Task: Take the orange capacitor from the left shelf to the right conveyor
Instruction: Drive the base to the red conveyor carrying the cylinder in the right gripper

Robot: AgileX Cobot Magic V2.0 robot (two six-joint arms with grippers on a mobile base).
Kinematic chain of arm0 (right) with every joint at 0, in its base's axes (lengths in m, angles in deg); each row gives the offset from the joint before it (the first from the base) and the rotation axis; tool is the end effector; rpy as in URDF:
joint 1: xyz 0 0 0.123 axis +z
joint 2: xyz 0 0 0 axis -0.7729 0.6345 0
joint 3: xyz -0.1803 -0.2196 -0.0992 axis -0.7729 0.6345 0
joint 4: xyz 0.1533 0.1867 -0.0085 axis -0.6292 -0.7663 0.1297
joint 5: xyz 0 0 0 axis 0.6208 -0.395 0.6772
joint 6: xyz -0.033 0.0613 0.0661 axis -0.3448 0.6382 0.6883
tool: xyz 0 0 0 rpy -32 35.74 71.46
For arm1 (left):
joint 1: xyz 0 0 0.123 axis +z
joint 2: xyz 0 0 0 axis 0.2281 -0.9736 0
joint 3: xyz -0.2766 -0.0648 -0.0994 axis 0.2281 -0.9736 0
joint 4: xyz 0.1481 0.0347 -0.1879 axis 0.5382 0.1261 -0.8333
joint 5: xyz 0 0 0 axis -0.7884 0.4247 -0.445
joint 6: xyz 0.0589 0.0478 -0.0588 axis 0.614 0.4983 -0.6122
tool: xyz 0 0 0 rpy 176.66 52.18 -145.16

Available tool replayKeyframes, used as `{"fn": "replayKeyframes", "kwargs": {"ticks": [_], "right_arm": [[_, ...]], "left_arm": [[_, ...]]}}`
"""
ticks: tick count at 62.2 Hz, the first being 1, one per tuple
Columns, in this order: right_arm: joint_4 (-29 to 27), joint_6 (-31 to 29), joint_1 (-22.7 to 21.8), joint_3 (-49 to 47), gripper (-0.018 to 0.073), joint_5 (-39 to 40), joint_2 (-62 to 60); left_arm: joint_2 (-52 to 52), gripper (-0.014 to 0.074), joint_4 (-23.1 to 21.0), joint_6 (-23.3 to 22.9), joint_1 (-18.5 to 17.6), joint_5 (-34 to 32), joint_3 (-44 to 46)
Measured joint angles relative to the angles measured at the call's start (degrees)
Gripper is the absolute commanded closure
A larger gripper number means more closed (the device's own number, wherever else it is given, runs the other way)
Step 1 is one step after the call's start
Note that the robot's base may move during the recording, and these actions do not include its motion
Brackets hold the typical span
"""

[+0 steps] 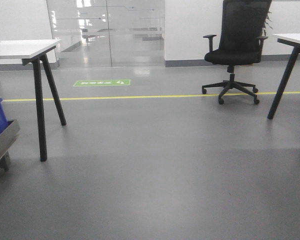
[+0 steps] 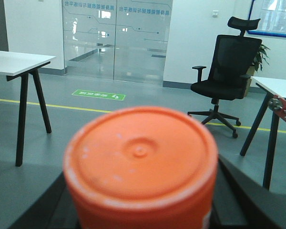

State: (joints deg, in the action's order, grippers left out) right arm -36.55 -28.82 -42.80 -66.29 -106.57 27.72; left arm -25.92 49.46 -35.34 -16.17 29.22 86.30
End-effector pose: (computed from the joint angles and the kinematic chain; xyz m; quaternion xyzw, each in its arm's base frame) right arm -0.0071 -0.0061 0.3182 -0.0394 0.6798 0.0196 0.7321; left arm 0.0355 -0.0023 0.1973 0.0038 0.7064 -0.0364 0.7069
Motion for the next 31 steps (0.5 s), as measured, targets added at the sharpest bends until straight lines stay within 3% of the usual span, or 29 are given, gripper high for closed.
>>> {"fn": "replayKeyframes", "kwargs": {"ticks": [31], "right_arm": [[-0.08,0.00,0.00,0.00,0.0452,0.00,0.00]], "left_arm": [[0.00,0.0723,0.00,0.00,0.00,0.00,0.00]]}}
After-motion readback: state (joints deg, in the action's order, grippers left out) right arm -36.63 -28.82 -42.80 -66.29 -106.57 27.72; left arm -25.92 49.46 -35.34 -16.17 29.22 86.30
